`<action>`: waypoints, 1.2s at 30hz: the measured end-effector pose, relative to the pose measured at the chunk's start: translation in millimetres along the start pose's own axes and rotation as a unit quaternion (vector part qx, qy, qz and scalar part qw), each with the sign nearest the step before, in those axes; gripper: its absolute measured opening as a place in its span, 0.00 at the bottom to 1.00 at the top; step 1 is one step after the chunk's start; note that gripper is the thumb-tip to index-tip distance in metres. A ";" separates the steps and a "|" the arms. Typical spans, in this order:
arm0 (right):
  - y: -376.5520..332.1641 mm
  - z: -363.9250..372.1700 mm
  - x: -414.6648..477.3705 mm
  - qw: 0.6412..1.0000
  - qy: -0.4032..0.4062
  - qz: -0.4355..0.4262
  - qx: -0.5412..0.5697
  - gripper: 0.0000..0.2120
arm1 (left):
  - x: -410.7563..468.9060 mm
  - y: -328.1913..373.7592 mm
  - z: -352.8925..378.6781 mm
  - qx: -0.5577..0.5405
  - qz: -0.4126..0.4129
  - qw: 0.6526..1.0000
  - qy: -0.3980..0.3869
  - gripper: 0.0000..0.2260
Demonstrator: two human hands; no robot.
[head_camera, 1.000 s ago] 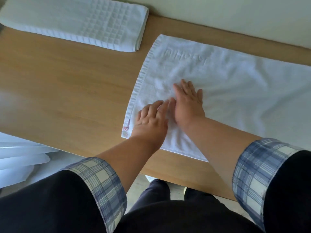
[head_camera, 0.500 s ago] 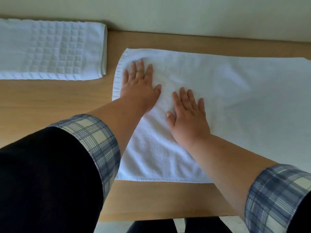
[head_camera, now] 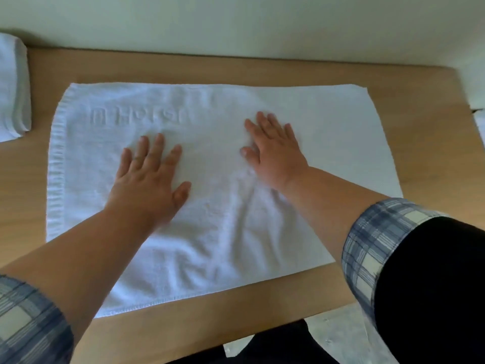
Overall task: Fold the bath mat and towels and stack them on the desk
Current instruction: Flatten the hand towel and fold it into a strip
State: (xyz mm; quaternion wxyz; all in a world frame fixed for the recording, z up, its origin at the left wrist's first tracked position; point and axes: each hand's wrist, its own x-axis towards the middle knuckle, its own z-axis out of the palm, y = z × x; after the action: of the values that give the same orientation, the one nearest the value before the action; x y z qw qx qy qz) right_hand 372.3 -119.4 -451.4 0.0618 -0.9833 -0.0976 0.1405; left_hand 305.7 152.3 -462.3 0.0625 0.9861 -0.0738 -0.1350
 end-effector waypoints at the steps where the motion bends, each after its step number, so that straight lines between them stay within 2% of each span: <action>1: 18.7 -4.9 4.5 1.000 -0.009 0.006 -0.018 0.30 | -0.1 5.4 -3.5 -0.009 -0.014 1.000 -0.004 0.34; 4: 49.1 -17.6 20.3 1.000 -0.018 -0.007 0.002 0.29 | 1.0 48.5 -14.8 -0.074 -0.032 0.996 0.025 0.33; 8: 60.4 -30.1 22.4 0.982 0.072 -0.075 0.158 0.24 | 21.2 156.0 -15.4 -0.098 0.101 0.989 0.043 0.31; 10: 82.0 -33.3 14.8 0.976 0.089 -0.074 0.187 0.25 | 38.4 206.9 -8.9 -0.097 0.124 0.987 0.029 0.27; 15: 187.7 -30.8 4.6 0.998 -0.018 -0.058 0.008 0.31 | 54.3 254.2 10.5 -0.056 0.072 0.996 -0.018 0.27; 18: 226.5 -39.4 18.4 1.000 -0.023 -0.020 0.007 0.33 | 54.6 259.5 6.9 -0.008 0.034 0.997 -0.063 0.33; 20: 221.2 -42.1 24.9 0.999 0.000 -0.038 0.029 0.31 | 57.0 273.4 3.1 0.008 0.019 0.997 -0.076 0.39; 22: 205.4 -40.5 25.0 0.993 0.010 -0.113 0.038 0.29 | 57.3 298.0 2.8 0.009 0.043 0.996 -0.073 0.41; 24: 202.7 -37.7 25.5 0.988 -0.018 -0.149 0.020 0.29 | 53.9 326.3 8.4 0.006 0.091 0.993 -0.080 0.42; 26: 220.4 -40.8 32.0 0.992 -0.034 -0.120 0.013 0.31 | 48.1 351.5 16.2 0.011 0.117 0.988 -0.096 0.40; 30: 264.1 -51.1 40.0 0.999 -0.019 -0.026 0.018 0.33 | 29.7 385.9 29.9 -0.004 0.116 0.989 -0.089 0.34; 33: 270.9 -50.6 29.3 0.998 0.003 -0.058 0.024 0.32 | 17.2 414.7 36.4 0.001 0.199 0.973 -0.118 0.32; 36: 283.1 -47.3 18.0 0.998 -0.013 -0.064 0.013 0.33 | 17.4 434.6 39.4 0.020 0.229 0.964 -0.135 0.34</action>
State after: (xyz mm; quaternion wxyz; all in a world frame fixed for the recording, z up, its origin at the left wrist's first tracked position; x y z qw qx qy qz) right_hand 452.3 -395.6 -453.2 0.0817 -0.9722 -0.1596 0.1506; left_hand 255.6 -281.0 -442.2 0.0619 0.9167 -0.3077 -0.2471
